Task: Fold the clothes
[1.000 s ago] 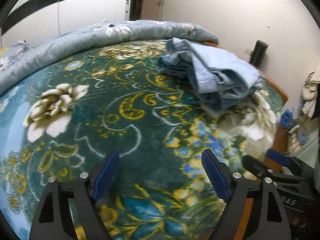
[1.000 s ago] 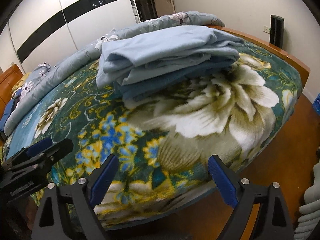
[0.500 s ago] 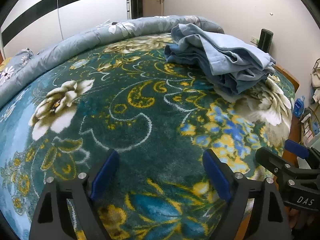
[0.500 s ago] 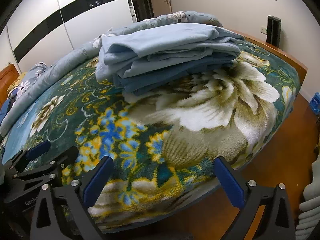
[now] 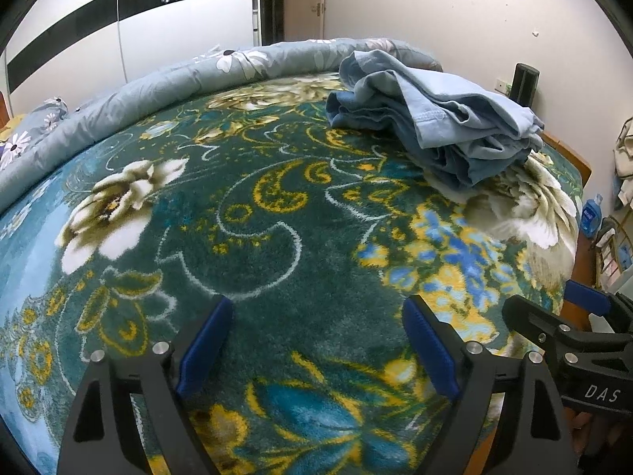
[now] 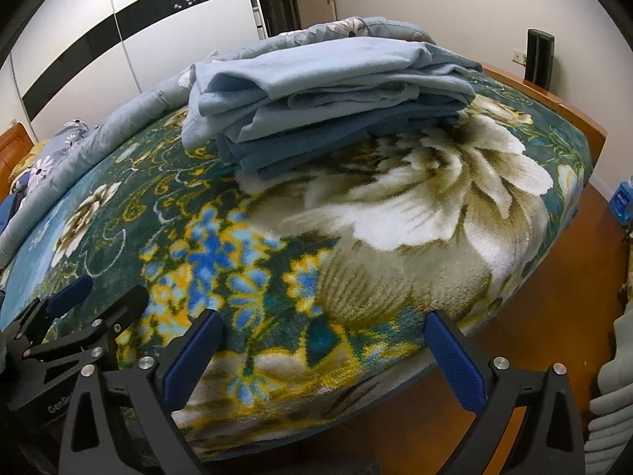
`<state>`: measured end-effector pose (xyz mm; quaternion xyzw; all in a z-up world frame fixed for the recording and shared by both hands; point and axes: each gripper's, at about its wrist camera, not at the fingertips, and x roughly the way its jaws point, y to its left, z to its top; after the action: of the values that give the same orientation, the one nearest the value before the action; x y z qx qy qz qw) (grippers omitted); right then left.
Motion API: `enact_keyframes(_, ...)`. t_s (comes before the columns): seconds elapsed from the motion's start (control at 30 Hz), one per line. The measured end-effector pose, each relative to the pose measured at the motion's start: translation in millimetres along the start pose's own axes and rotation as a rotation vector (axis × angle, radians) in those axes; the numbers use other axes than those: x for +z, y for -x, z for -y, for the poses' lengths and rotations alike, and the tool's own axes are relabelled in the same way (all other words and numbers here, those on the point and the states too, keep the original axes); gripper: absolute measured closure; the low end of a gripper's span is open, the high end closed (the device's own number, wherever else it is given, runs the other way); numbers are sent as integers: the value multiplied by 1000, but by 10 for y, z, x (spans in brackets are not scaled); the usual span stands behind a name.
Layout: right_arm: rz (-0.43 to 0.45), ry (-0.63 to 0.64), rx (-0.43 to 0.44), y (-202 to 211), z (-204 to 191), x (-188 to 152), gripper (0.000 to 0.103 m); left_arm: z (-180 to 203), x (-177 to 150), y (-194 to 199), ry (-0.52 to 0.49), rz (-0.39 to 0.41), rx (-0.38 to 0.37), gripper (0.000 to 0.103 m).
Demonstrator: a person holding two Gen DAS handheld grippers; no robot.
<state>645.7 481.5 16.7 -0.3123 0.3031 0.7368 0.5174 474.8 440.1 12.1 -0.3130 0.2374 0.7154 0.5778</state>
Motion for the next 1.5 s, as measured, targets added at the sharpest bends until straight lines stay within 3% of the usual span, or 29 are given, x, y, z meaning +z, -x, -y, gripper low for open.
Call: enact_keyframes(1.5,-8,7,-24,-42,-37,-10,0,-37,-32,15,7,20,-20,14)
